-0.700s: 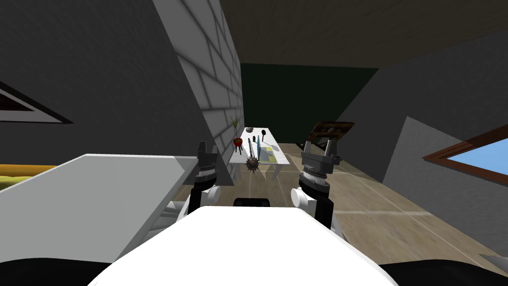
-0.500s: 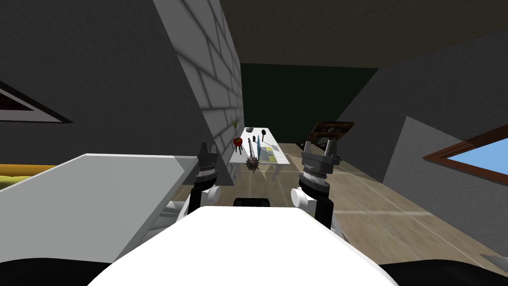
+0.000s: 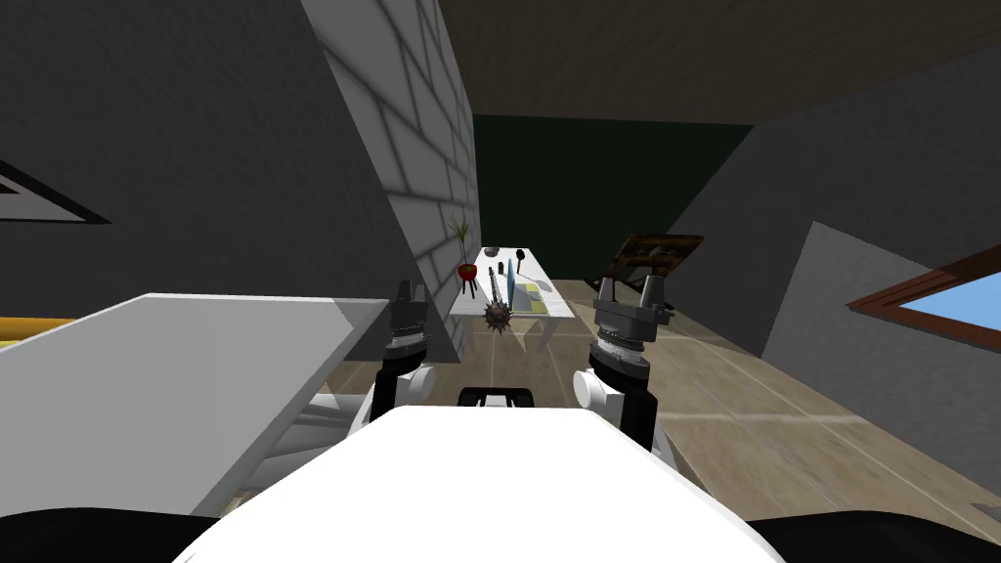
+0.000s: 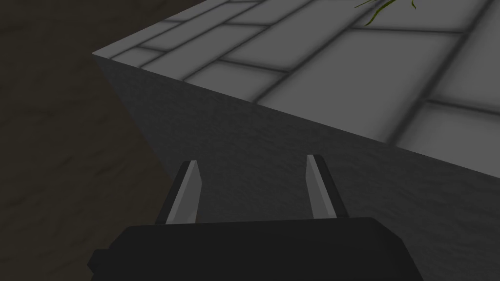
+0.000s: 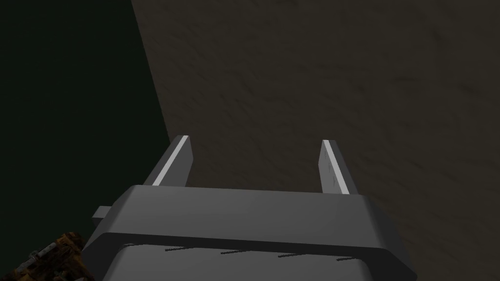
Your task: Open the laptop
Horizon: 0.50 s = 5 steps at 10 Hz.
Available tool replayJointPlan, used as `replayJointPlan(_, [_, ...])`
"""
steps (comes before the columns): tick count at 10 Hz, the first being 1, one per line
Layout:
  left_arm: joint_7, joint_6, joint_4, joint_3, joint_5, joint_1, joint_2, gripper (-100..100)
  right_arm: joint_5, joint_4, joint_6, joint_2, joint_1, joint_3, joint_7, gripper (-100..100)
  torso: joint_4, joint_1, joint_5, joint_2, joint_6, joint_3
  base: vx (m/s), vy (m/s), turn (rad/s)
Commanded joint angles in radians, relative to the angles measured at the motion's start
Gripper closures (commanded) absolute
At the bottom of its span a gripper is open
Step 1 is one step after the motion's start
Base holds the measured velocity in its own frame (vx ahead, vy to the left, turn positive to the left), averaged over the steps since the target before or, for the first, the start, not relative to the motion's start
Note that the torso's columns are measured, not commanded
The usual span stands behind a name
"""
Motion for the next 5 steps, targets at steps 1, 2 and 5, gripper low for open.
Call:
replayJointPlan(1, [0.0, 0.0, 0.0, 0.0, 0.0, 0.0, 0.0, 0, 0.0, 0.0, 0.0, 0.0, 0.0, 0.0, 0.0, 0, 0.074, 0.0, 0.0, 0.074, 0.0, -0.148, 0.0, 0.0, 0.0])
replayJointPlan(2, [0.0, 0.0, 0.0, 0.0, 0.0, 0.0, 0.0, 0, 0.0, 0.0, 0.0, 0.0, 0.0, 0.0, 0.0, 0, 0.148, 0.0, 0.0, 0.148, 0.0, -0.295, 0.0, 0.0, 0.0])
replayJointPlan(5, [0.0, 0.0, 0.0, 0.0, 0.0, 0.0, 0.0, 0, -0.054, 0.042, 0.004, -0.11, -0.038, -0.009, -0.011, -100, 0.264, 0.0, 0.0, 0.265, 0.0, -0.531, -0.01, 0.0, 0.033])
